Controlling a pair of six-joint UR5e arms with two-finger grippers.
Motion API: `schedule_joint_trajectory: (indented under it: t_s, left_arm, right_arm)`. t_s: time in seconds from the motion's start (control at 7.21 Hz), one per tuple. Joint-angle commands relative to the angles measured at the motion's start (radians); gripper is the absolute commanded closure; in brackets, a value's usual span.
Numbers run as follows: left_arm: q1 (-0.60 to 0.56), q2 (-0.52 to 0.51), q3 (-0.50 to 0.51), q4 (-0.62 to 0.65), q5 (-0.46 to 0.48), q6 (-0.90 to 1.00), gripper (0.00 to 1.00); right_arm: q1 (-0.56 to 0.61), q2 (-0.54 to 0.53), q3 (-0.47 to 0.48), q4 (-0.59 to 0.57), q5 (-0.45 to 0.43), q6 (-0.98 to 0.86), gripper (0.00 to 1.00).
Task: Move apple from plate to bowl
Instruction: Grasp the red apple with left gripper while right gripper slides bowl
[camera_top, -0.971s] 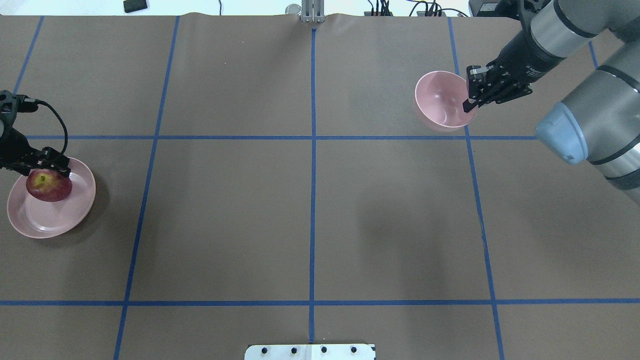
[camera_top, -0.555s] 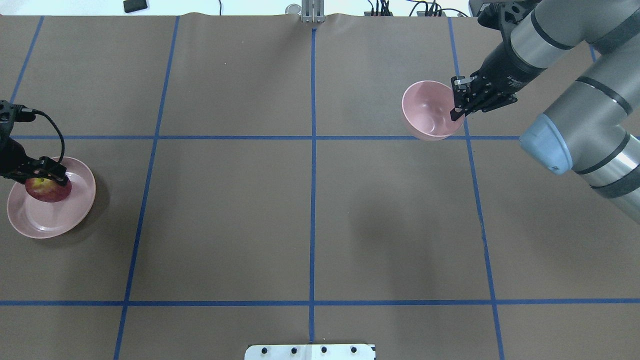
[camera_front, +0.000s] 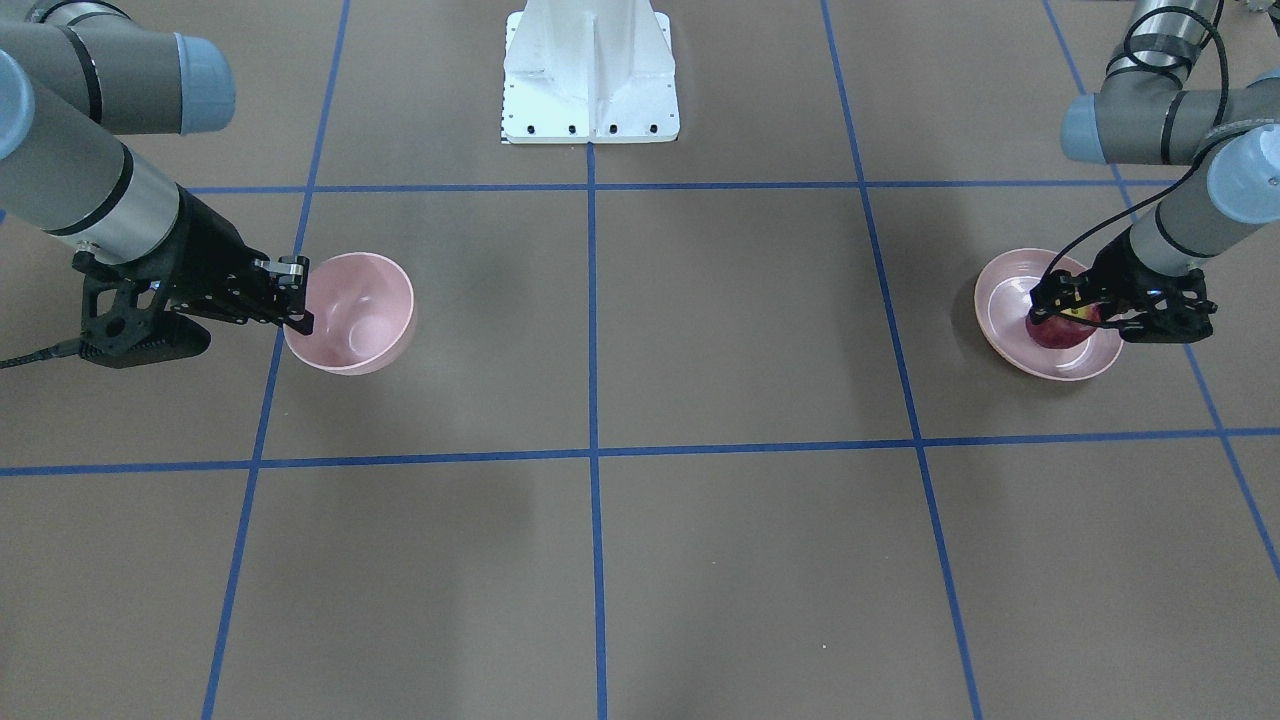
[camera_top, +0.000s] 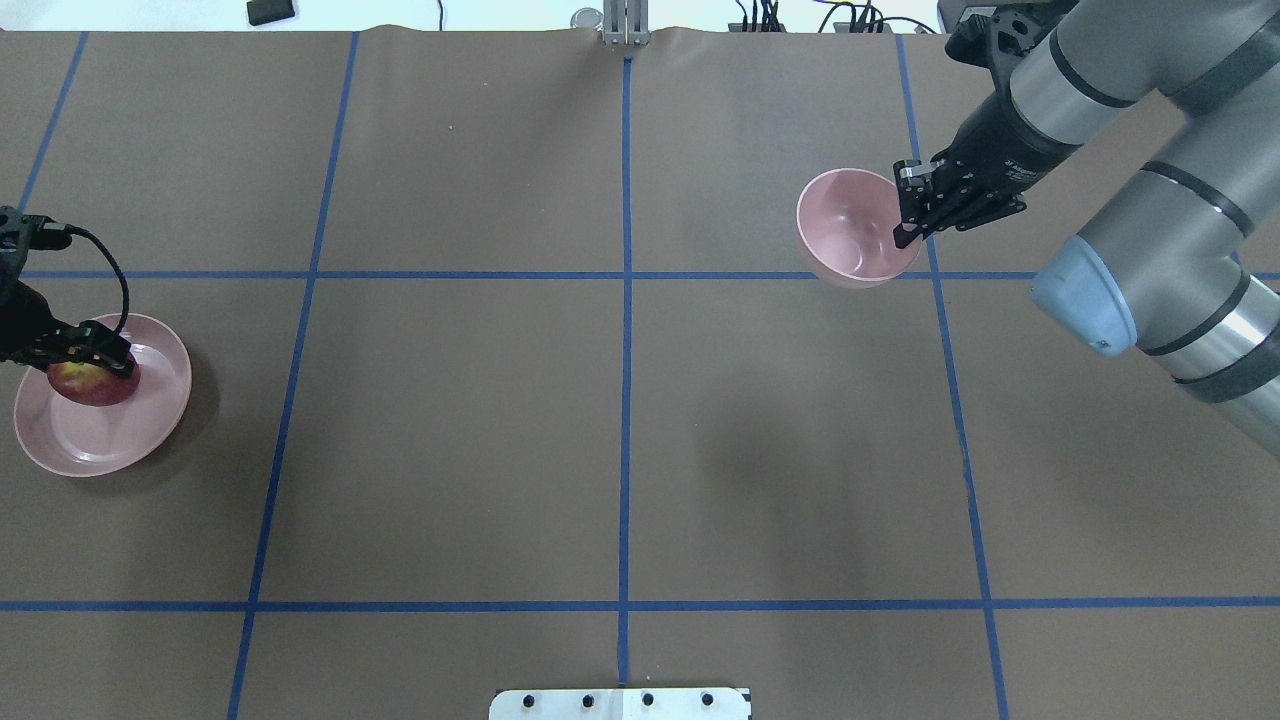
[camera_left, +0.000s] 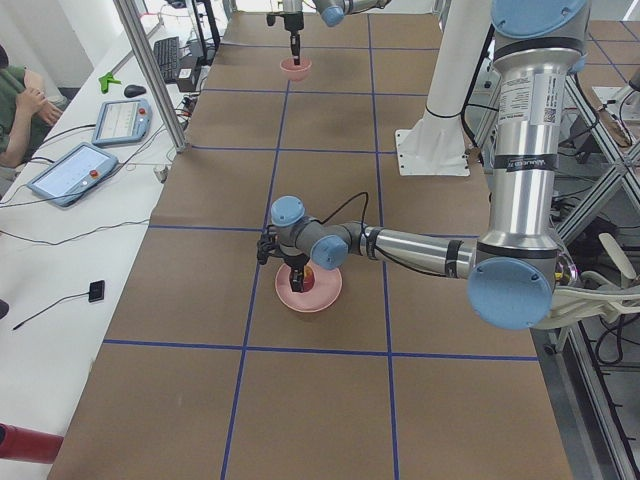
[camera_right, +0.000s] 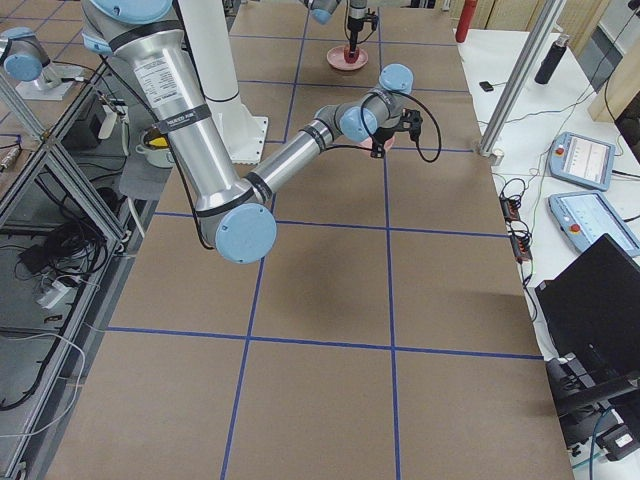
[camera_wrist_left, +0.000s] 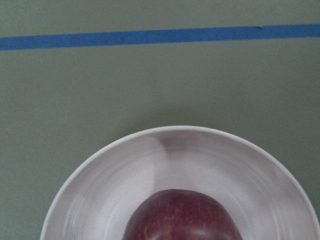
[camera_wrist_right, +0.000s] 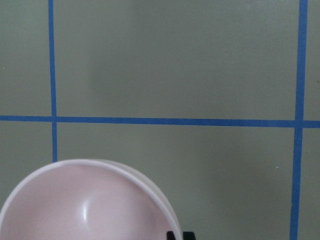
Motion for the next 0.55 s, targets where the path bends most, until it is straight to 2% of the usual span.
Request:
schedule_joint_trajectory:
  t_s: [0.0,0.14,0.42]
  left_arm:
    - [-0.012,0.063,-0.111,0.032,-0.039,-0.005,1.0]
    - [-0.012,0.071,-0.179,0.123,-0.054,-0.003,1.0]
    - [-0.011,0.008,-0.262,0.291,-0.055,-0.003,1.0]
  right_arm:
    - [-0.014,-0.001,0.01,0.0,-0.002,0.015,1.0]
    - [-0.034,0.001,0.01,0.0,-0.017,0.024,1.0]
    - [-0.109,0.038,-0.01,0.0,-0.089,0.058,1.0]
